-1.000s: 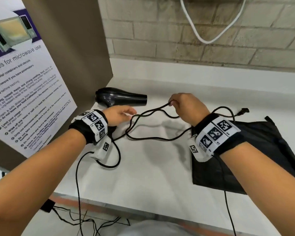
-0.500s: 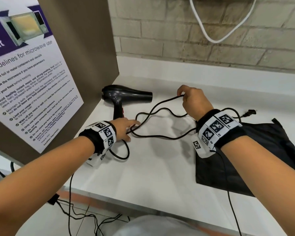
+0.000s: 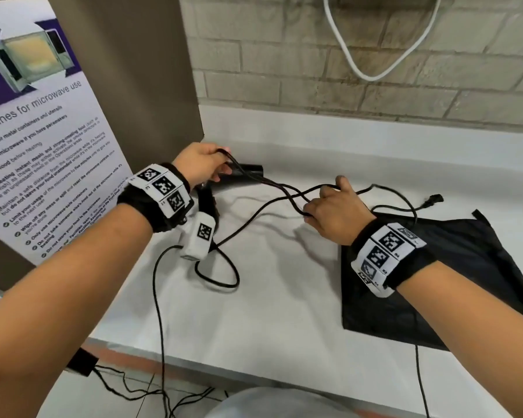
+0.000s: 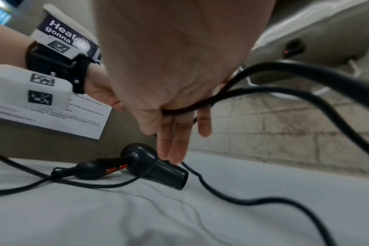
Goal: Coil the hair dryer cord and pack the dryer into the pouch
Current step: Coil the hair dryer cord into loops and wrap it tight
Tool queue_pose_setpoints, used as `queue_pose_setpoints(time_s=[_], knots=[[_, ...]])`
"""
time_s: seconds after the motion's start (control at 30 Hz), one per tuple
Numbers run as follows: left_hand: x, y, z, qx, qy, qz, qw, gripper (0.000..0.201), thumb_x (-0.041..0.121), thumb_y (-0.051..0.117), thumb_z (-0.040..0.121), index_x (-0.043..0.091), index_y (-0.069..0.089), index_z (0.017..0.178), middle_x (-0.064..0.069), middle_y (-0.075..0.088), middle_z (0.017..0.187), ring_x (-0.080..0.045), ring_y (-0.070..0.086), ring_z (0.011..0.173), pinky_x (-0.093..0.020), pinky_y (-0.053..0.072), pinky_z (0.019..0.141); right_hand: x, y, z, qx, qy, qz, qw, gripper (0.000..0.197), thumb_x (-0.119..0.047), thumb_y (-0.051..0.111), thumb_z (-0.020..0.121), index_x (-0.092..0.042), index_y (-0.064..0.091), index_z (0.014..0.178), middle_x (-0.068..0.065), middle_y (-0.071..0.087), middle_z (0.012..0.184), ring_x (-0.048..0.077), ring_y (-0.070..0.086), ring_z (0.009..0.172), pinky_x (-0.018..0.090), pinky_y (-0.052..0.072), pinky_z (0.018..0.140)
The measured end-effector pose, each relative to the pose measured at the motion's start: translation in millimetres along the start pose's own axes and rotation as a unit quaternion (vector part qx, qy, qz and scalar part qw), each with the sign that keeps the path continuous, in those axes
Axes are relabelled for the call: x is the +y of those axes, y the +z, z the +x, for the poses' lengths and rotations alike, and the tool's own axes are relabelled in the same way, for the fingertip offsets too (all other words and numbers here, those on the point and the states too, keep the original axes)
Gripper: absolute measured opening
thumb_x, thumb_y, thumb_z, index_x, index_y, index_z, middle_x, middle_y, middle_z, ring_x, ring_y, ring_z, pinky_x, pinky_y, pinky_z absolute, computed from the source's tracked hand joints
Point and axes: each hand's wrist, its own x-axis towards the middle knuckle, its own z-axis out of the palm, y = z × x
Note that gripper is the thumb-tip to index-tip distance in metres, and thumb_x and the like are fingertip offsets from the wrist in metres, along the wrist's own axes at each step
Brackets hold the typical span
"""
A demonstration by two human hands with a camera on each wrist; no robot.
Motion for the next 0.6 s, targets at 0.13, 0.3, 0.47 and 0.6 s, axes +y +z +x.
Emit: queue_pose_setpoints(time_s=[0.13,0.3,0.47,0.6], knots=[[0.5,9.3,4.6,0.058,-0.051,0.090,0.993,0.018,0.000,0.059,0.082,0.016,0.051,0.084,-0.008,0.056,0.091,-0.014,0.058,0.057,-0.019,0.046,0.052,6.5,-15.0,-2.6,0.015,0.075,-0.098,0.992,0.023,-0.048,0.059,0.079,-0.029,0.072,0.080,-0.005,0.064,0.082,0.018,0.056,0.089,0.047,0.023,0.091],[13.8,55.0,-45.6,0.091,0.160,0.227,0.956,0.021,0.001,0.061,0.072,0.017,0.049,0.079,0.003,0.046,0.075,-0.006,0.043,0.061,-0.018,0.029,0.065,16.4,-42.5,2.1,0.057,0.102,0.042,0.992,0.037,-0.033,0.028,0.100,-0.016,0.055,0.118,0.006,0.054,0.119,0.026,0.047,0.111,0.040,0.029,0.096],[7.8,110.7,-55.9,-0.255,0.066,0.223,0.939,0.046,0.025,0.061,0.086,0.017,0.044,0.128,0.004,0.057,0.113,-0.014,0.064,0.073,-0.022,0.046,0.064,20.4,-67.8,14.7,0.100,0.163,0.319,0.928,0.033,-0.028,0.035,0.099,-0.005,0.057,0.109,0.010,0.055,0.101,0.026,0.055,0.091,0.031,0.037,0.072],[19.4,131.9,-40.0,-0.205,0.038,0.101,0.973,0.034,0.011,0.054,0.085,-0.001,0.051,0.117,-0.011,0.065,0.092,-0.018,0.064,0.078,-0.041,0.051,0.071,19.4,-75.6,14.1,0.133,0.152,0.518,0.831,0.023,-0.025,0.043,0.097,-0.010,0.059,0.089,0.005,0.056,0.083,0.020,0.051,0.075,0.025,0.036,0.064]])
